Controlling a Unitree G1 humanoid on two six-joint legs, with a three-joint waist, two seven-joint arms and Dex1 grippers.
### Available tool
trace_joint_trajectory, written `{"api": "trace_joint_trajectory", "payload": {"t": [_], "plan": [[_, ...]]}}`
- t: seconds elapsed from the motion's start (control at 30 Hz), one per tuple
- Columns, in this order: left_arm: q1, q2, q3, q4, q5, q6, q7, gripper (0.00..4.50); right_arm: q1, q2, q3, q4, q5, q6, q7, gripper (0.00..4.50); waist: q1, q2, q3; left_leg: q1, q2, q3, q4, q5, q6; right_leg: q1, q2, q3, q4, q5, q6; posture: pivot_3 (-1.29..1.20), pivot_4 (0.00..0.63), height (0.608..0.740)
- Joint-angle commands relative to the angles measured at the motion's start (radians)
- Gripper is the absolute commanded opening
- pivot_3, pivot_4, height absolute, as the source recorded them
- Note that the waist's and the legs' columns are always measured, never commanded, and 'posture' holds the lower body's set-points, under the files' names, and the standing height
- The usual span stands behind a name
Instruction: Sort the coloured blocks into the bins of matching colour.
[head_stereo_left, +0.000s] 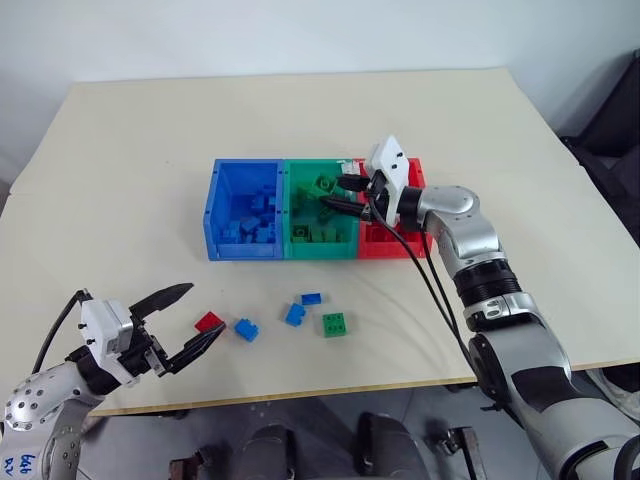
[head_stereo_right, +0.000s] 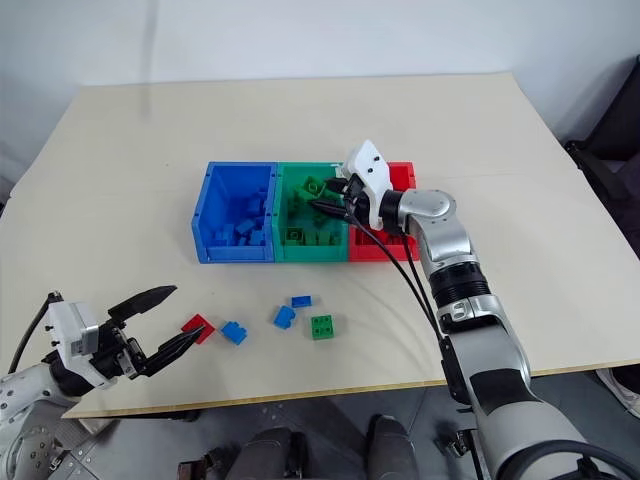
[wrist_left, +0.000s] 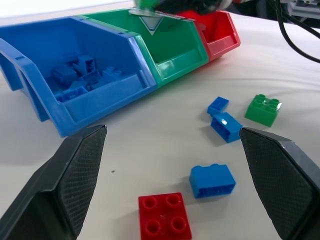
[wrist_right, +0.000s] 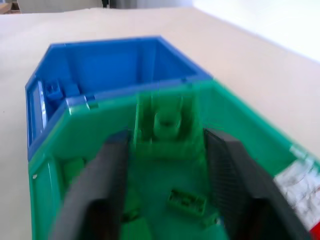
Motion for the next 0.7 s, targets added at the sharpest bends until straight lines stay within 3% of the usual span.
{"api": "trace_joint_trajectory", "payload": {"t": [0.03, 0.13, 0.3, 0.4, 0.53, 0.7], "plan": [[0.003, 0.028, 0.021, -0.018, -0.024, 0.011, -0.020, 4.50, -0.028, -0.007, -0.042, -0.027, 0.022, -0.042, -0.006, 3.43, -0.001, 0.000, 0.000, 0.000, 0.000, 0.000, 0.000, 0.000, 0.000, 0.000, 0.000, 0.000, 0.000, 0.000, 0.000, 0.00, 0.150, 0.740], [-0.035, 0.049, -0.009, 0.004, -0.016, 0.025, -0.037, 4.50, 0.040, -0.047, -0.073, -0.127, 0.071, -0.039, 0.055, 4.47, 0.002, 0.000, 0.000, 0.000, 0.000, 0.001, 0.000, 0.000, 0.000, 0.000, 0.000, -0.001, 0.000, 0.000, 0.000, 0.00, 0.150, 0.740], [-0.129, 0.067, -0.087, 0.045, -0.002, 0.040, -0.085, 4.50, 0.279, -0.201, -0.142, -0.383, 0.214, -0.013, 0.258, 4.47, 0.022, 0.000, 0.000, 0.000, -0.001, -0.001, 0.001, 0.000, 0.000, 0.003, 0.000, -0.003, -0.001, 0.000, 0.000, 0.00, 0.150, 0.740], [-0.205, 0.074, -0.155, 0.092, 0.016, 0.031, -0.137, 4.50, 0.492, -0.285, -0.257, -0.493, 0.323, -0.010, 0.321, 4.47, 0.032, 0.000, 0.000, 0.000, -0.001, 0.000, 0.000, -0.001, 0.002, 0.003, 0.000, -0.003, -0.003, 0.000, 0.000, 0.00, 0.150, 0.740], [-0.289, 0.086, -0.224, 0.156, 0.044, 0.033, -0.185, 4.50, 0.725, -0.413, -0.348, -0.519, 0.298, -0.126, 0.395, 4.47, 0.033, 0.001, 0.000, 0.000, -0.005, 0.004, 0.000, -0.001, 0.001, 0.003, 0.001, -0.004, -0.004, 0.000, 0.000, 0.00, 0.150, 0.740], [-0.348, 0.089, -0.262, 0.212, 0.089, -0.007, -0.219, 4.50, 0.847, -0.512, -0.414, -0.438, 0.286, -0.239, 0.451, 4.47, 0.020, 0.001, 0.000, 0.005, -0.001, 0.011, 0.000, -0.001, 0.001, 0.004, 0.001, -0.003, -0.005, 0.001, 0.002, 0.00, 0.150, 0.740]]}}
